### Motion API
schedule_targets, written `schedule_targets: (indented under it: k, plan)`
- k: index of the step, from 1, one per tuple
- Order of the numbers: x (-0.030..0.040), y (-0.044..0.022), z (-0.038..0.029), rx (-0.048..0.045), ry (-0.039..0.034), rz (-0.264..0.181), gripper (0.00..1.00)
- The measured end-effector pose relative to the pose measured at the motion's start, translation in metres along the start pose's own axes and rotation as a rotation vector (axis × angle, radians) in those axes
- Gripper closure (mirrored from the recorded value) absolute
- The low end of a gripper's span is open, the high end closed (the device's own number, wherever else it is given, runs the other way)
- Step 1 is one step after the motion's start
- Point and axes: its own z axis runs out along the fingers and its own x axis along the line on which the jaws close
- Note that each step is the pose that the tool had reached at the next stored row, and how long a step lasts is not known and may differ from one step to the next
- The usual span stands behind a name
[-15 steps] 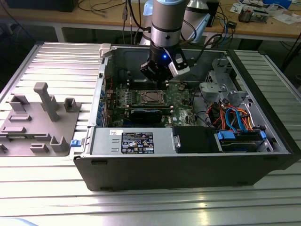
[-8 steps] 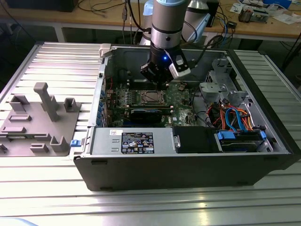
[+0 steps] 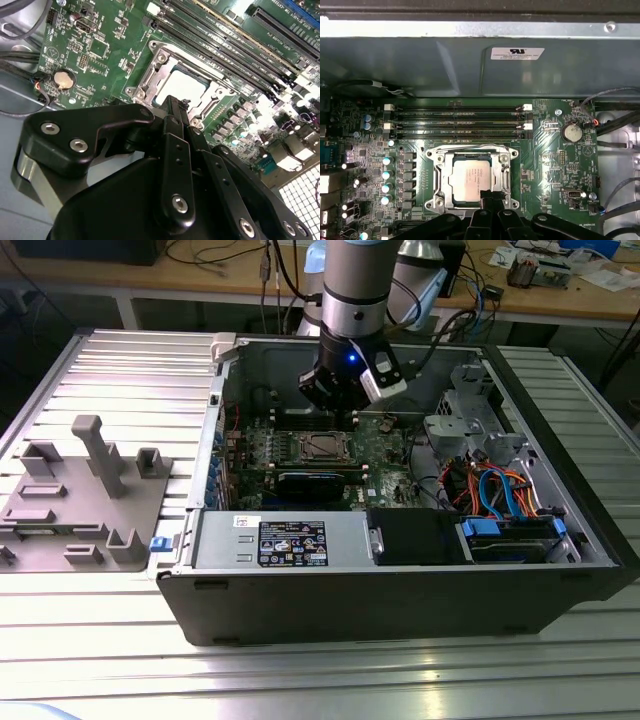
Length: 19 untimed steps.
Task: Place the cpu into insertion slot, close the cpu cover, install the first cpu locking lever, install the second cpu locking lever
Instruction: 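Install the second cpu locking lever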
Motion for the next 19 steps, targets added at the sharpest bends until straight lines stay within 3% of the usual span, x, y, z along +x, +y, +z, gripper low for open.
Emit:
schedule_targets:
  k: [8, 19]
  plan:
    - [0.0000, -0.0142, -0.0013, -0.0001, -0.0001, 0.000, 0.89]
    - [0.0007, -0.0151, -0.0014, 0.0000, -0.0001, 0.000, 0.89]
